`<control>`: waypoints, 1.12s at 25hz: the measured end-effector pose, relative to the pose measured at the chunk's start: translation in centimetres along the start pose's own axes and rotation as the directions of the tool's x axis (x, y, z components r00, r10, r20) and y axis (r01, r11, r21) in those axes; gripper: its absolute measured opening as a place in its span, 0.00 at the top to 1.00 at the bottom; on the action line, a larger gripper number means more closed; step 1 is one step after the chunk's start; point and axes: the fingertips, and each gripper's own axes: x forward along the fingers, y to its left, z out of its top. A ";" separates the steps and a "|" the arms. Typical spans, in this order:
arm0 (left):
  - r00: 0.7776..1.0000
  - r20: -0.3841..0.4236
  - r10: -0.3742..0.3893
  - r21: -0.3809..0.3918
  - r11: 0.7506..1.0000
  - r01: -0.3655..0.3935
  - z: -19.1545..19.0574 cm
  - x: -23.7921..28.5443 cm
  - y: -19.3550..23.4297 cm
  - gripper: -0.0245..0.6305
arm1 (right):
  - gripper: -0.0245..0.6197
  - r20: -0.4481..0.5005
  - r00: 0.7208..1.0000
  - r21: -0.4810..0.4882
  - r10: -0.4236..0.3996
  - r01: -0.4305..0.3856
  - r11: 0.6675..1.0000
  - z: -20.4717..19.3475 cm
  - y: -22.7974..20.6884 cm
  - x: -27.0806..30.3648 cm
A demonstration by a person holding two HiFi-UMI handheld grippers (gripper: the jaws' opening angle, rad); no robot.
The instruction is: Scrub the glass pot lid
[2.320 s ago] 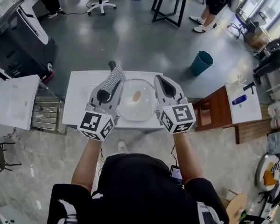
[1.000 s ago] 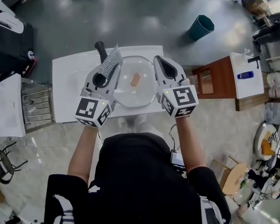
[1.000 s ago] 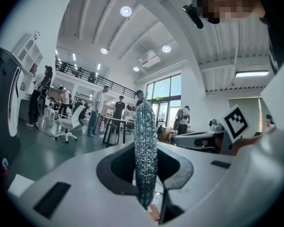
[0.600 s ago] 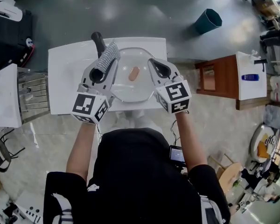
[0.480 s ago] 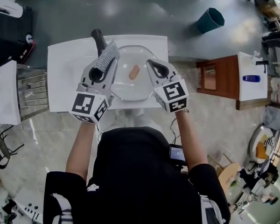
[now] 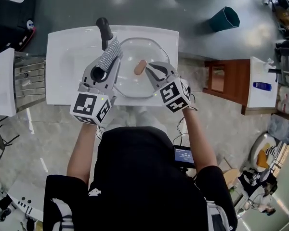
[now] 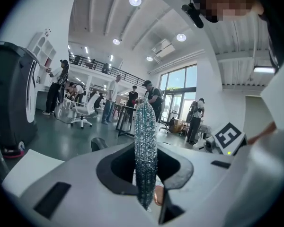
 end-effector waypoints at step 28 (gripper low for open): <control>0.992 -0.046 0.119 -0.056 0.991 -0.121 -4.4 -2.0 2.8 0.86 | 0.57 -0.358 0.917 -0.621 0.177 -0.376 0.688 -5.1 3.7 7.4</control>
